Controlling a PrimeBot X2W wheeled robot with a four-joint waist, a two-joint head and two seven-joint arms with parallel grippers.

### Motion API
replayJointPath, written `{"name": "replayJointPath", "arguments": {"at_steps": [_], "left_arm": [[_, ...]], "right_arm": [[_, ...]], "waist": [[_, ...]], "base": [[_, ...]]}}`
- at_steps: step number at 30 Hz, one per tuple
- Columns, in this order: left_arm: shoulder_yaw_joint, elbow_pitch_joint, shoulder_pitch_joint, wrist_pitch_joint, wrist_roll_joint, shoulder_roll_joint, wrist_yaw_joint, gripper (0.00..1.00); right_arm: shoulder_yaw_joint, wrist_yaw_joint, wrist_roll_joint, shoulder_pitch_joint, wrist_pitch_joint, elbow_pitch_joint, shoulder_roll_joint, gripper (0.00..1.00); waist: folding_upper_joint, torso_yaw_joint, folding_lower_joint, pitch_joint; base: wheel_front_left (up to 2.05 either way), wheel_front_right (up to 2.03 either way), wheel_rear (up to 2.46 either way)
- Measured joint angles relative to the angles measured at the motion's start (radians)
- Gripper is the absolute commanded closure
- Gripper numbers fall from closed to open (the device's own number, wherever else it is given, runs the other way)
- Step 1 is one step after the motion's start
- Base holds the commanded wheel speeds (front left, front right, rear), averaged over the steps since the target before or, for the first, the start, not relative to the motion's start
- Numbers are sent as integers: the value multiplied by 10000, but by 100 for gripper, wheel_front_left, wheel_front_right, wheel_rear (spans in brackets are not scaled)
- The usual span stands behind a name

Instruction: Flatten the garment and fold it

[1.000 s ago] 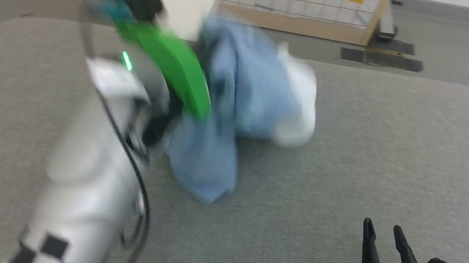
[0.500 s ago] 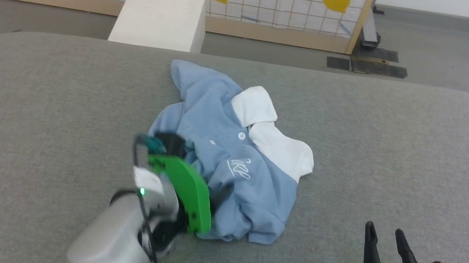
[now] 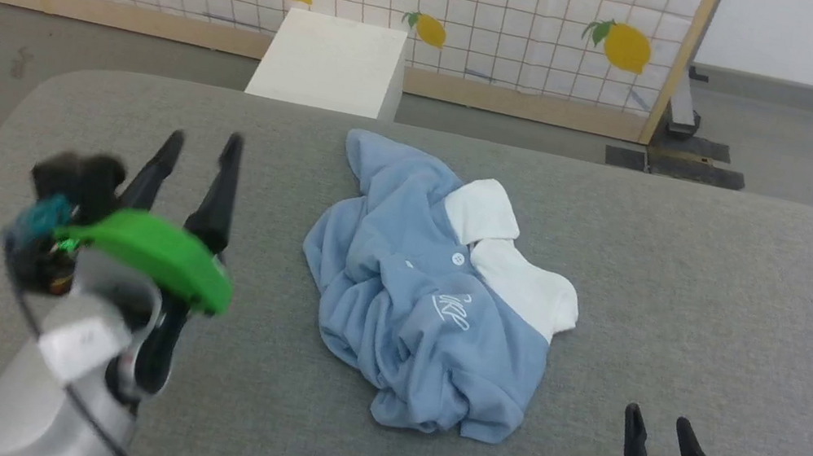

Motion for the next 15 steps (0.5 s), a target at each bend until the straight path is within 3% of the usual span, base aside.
{"name": "replayJointPath", "arguments": {"at_steps": [3,8,11,15], "left_arm": [[50,-320,987,-1166,694,309,199,0],[-42,-888,2252,-1569,1386,278,621,0],[-86,-1151,2781,-1601,1584,167,713,0],[-165,-1369,3061,-1605,1937,65,744,0]], "right_arm": [[-56,0,-77,20,205,-27,0,0],[-249,0,-393,26,813,-113,-4,0],[-121,0,-688,-126,1659,-284,-4,0],[211,0,-1409,-1164,3591,-349,6,0]], "waist": [[0,159,0,-56],[0,397,0,-30],[0,472,0,102],[0,509,0,369]], "base": [[0,0,0],[0,0,0],[0,0,0],[0,0,0]]}}
